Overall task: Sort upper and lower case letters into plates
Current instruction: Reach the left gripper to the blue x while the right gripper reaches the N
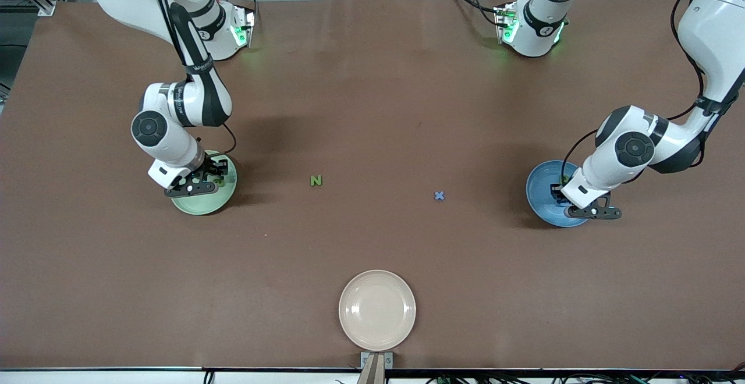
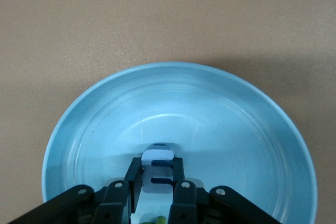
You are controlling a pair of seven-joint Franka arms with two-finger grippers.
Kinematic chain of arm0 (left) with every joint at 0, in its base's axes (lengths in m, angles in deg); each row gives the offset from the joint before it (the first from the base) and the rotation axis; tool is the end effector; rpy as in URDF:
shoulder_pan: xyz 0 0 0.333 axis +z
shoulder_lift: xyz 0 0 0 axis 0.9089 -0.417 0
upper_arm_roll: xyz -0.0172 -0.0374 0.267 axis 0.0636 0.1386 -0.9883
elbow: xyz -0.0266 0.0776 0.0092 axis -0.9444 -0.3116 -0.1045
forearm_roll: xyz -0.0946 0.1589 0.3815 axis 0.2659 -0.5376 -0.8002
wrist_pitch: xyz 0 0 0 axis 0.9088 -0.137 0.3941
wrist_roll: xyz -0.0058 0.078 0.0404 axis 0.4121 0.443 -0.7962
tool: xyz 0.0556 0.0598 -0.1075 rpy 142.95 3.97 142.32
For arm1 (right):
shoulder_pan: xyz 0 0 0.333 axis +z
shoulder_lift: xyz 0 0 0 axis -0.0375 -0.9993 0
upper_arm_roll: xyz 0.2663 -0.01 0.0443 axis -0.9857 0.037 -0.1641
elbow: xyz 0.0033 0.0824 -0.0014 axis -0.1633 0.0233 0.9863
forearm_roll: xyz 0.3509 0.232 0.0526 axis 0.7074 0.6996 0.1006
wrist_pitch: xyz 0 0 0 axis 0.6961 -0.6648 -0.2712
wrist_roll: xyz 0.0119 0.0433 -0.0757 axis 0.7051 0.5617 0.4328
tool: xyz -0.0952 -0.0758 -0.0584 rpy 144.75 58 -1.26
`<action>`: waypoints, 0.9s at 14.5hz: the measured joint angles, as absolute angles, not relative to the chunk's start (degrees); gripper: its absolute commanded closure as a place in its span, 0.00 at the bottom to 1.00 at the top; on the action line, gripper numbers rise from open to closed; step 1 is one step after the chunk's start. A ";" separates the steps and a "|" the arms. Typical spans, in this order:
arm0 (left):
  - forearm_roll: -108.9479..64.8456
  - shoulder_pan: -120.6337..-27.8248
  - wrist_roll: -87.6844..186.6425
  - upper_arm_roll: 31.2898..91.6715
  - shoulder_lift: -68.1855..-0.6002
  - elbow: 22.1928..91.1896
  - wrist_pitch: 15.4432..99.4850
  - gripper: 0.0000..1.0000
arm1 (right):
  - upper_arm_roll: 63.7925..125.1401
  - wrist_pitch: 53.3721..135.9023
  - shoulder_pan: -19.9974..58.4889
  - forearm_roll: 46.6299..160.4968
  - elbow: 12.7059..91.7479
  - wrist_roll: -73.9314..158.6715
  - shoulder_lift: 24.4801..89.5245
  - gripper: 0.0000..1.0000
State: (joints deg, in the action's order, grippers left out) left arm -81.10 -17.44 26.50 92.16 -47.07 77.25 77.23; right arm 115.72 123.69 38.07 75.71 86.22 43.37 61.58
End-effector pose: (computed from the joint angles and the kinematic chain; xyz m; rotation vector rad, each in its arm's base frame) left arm 0.5674 -0.0383 0.1032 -3.0685 0.1337 -0.0137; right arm 0.5107 0.0619 0.1085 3.0671 0.2281 -0.1260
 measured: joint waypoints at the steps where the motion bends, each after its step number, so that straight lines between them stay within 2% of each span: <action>1: -81.15 -17.44 26.50 92.11 -47.30 77.15 77.24 0.78 | 115.62 122.80 38.09 75.73 86.07 43.37 61.79 0.00; 2: -81.16 -17.44 26.50 92.10 -47.40 77.08 77.24 0.56 | 115.58 121.97 38.11 75.74 85.91 43.37 62.22 0.00; 3: -81.16 -17.44 26.50 92.09 -47.42 77.04 77.24 0.39 | 115.57 121.08 38.12 75.76 85.67 43.35 62.78 0.00; 5: -81.16 -17.45 26.50 92.10 -47.42 76.88 77.25 0.17 | 115.53 118.56 38.22 76.73 84.44 42.62 64.00 0.00; 7: -81.18 -17.44 26.53 92.33 -47.38 76.51 77.27 0.00 | 115.44 117.40 39.10 77.56 82.87 39.06 64.64 0.00; 13: -81.18 -18.71 20.05 98.89 -47.14 76.02 76.66 0.00 | 114.82 117.07 46.94 77.94 77.46 23.00 63.80 0.00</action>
State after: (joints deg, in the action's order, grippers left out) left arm -81.18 -18.71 20.05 98.89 -47.14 76.02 76.66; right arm 114.82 117.07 46.94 77.94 77.46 23.00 63.80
